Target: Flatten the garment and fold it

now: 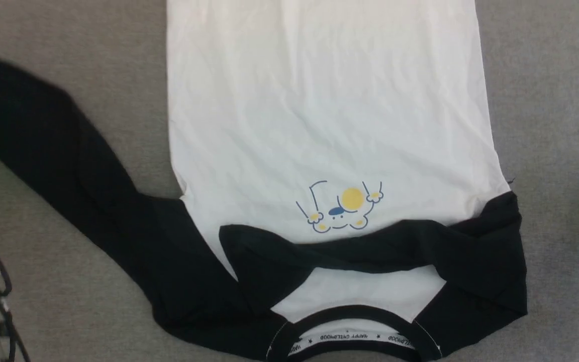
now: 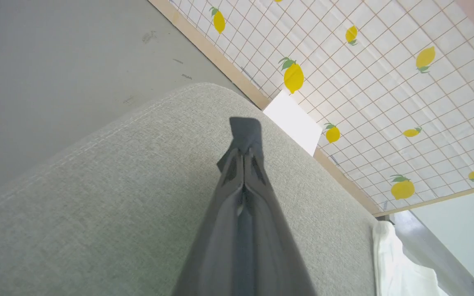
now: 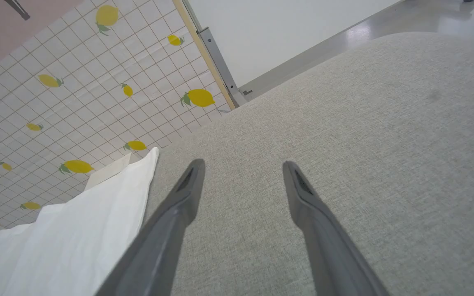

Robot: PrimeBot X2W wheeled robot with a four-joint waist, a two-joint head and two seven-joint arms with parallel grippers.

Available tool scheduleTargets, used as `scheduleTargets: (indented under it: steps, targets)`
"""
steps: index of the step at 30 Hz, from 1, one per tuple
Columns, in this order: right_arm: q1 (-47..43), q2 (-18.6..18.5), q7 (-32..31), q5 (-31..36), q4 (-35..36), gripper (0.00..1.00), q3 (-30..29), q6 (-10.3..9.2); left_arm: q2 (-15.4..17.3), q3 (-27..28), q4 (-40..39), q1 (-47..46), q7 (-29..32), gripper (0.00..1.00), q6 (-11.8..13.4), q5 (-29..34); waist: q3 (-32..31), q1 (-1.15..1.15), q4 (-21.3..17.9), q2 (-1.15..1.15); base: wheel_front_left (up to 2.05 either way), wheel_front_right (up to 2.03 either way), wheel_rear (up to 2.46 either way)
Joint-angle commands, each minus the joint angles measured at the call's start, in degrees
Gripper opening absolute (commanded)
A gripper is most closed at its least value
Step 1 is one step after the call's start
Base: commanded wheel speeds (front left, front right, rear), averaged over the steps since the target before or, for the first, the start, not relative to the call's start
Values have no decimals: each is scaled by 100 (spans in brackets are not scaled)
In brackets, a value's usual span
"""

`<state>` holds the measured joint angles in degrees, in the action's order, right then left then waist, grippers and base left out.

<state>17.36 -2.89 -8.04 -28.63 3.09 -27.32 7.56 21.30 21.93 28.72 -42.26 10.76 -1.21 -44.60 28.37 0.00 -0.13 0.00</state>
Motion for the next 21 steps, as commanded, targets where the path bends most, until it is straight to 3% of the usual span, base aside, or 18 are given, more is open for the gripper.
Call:
scheduleTargets:
  steps: [1,13,21]
  targets:
    - [-77,2,6,15,-51,100,10,-8,72,85,-41,224,-60,0,-54,-34,-606,0,258,0,0,0,0]
    - [-485,2,79,-80,-382,100,-33,-8,167,669,-831,1731,44,0,7,-208,-1458,0,371,0,0,0,0]
    - [-654,2,106,-170,-497,100,29,-8,-373,-13,-2117,2152,430,0,-149,-162,-1806,0,407,0,0,0,0]
